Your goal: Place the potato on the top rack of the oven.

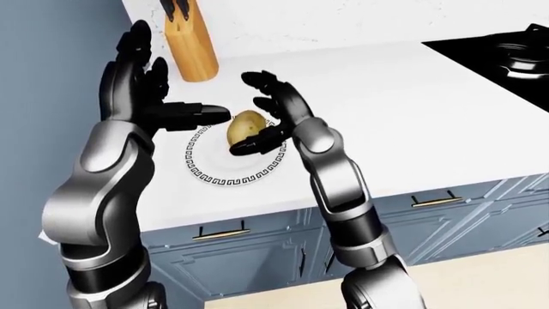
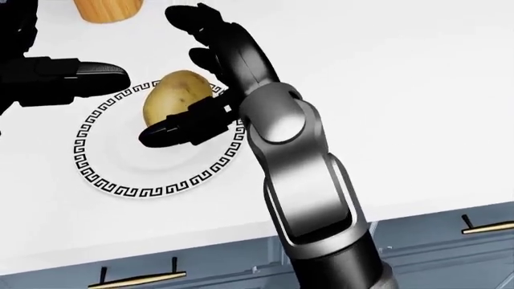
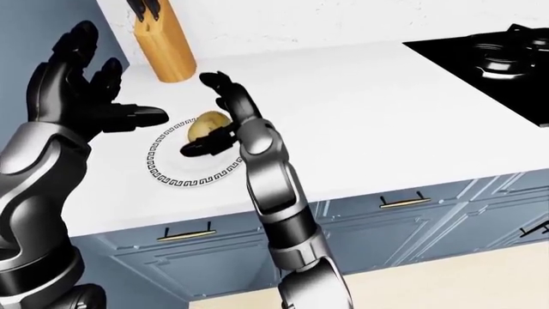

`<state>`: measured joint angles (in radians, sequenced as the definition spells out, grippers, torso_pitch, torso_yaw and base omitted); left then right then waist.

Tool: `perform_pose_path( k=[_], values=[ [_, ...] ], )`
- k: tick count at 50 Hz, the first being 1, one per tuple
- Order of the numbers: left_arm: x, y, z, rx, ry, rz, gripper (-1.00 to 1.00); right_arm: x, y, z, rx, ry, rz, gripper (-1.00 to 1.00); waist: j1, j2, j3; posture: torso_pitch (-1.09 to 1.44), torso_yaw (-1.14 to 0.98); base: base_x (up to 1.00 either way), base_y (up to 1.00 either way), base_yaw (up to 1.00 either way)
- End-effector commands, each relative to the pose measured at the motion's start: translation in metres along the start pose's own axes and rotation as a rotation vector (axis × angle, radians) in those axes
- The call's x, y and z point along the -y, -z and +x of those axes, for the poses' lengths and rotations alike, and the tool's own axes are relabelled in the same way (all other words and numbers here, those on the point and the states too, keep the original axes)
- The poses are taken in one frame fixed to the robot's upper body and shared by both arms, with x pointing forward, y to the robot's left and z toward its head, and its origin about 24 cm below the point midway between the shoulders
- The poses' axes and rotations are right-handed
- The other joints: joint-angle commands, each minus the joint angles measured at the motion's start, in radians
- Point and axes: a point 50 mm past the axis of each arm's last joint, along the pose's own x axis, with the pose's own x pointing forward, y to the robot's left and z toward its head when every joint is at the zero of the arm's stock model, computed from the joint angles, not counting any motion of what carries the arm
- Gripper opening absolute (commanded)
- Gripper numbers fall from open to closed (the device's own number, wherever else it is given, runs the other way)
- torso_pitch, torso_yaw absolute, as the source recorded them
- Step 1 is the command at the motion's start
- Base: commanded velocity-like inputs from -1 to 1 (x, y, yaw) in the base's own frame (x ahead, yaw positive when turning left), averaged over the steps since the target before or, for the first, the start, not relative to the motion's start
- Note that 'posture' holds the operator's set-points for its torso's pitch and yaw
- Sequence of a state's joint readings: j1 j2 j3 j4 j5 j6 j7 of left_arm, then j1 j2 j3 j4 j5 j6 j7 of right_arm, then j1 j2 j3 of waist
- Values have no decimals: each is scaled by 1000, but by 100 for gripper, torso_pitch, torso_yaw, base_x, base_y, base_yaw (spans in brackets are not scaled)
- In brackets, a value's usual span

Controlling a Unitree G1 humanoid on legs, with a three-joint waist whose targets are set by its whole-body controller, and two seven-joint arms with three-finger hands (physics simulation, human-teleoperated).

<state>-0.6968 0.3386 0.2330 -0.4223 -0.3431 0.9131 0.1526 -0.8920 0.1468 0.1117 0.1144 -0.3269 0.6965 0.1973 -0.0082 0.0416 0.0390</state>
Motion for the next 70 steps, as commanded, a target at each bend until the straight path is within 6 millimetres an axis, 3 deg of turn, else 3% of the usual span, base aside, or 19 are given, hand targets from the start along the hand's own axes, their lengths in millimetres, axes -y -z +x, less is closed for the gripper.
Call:
perform_pose_path(
  k=[1, 52, 57, 59, 70],
  values=[
    [-1, -17, -2, 88, -3, 2, 100, 2, -22, -3, 101, 18, -21, 62, 0, 5, -28, 0, 0, 0, 0, 0],
    [0, -16, 0, 84, -3, 1, 100, -2, -4, 17, 58, 16, -60, 61, -1, 6, -29, 0, 0, 0, 0, 0],
    [-1, -17, -1, 84, -4, 1, 100, -3, -4, 17, 61, 15, -59, 57, -1, 6, -29, 0, 0, 0, 0, 0],
    [0, -16, -1, 85, -4, 0, 100, -4, -5, 16, 63, 17, -58, 46, -1, 6, -29, 0, 0, 0, 0, 0],
    [-1, -15, -2, 85, -4, 0, 100, -6, -2, 17, 62, 16, -86, 48, -2, 6, -31, 0, 0, 0, 0, 0]
  ],
)
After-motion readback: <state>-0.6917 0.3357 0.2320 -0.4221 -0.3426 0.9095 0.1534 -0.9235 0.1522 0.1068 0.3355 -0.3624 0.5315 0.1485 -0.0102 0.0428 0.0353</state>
